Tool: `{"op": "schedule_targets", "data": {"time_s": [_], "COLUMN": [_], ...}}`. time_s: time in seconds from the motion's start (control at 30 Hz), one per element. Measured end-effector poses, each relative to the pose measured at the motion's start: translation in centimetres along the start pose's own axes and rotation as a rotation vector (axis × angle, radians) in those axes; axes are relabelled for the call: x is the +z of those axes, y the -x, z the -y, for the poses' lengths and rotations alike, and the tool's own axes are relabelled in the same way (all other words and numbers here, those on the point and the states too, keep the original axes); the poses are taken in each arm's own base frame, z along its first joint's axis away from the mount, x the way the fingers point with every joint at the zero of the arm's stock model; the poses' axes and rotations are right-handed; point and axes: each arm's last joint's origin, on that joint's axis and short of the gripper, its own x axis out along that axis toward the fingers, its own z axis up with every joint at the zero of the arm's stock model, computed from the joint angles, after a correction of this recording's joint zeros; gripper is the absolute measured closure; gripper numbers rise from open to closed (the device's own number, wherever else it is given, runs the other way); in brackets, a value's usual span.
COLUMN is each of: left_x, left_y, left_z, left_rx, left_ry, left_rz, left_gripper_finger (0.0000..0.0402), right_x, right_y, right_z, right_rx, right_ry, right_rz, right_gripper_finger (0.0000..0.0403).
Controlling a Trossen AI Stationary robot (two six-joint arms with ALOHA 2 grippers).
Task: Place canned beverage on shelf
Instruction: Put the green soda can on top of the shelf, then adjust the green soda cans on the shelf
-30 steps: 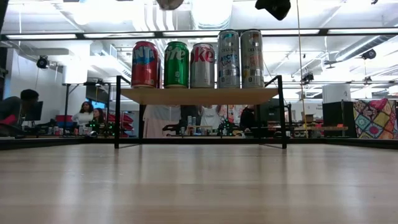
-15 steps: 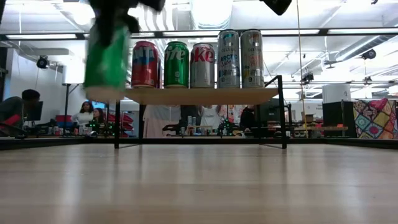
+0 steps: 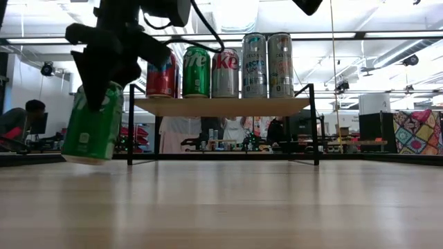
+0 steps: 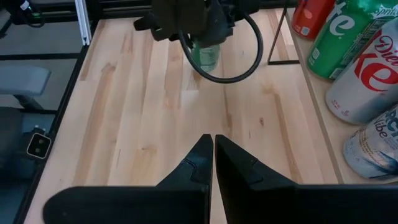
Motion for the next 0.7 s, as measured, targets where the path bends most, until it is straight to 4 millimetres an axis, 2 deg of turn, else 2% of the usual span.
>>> {"op": "schedule_targets", "data": {"time_s": [0.17,0.37,0.53,0.7], "left_x": [0.1,0.2,0.2,-0.2], "left_y": [-0.5,-0.5,0.7,2.9], "left_z": [0.0,0.0,-0.1,-0.4], "left_rx": [0.012,0.037,0.042,0.043], "left_ry": [0.001,0.002,-0.011,-0.047], "left_rz": [0.022,0.040,0.042,0.085], "left_gripper_finger": [0.0063,0.0059,0.0061,0.0059], "right_x": [0.0,0.0,0.2,0.4], "right_y": [0.0,0.0,0.0,0.0], "right_z": [0.0,0.0,0.0,0.0], "right_rx": [0.000,-0.003,-0.007,-0.006], "right_ry": [-0.013,-0.013,-0.002,0.018], "right_rz": [0.000,0.000,0.021,0.047], "right_gripper_finger": [0.0394,0.0394,0.0394,0.0394]}}
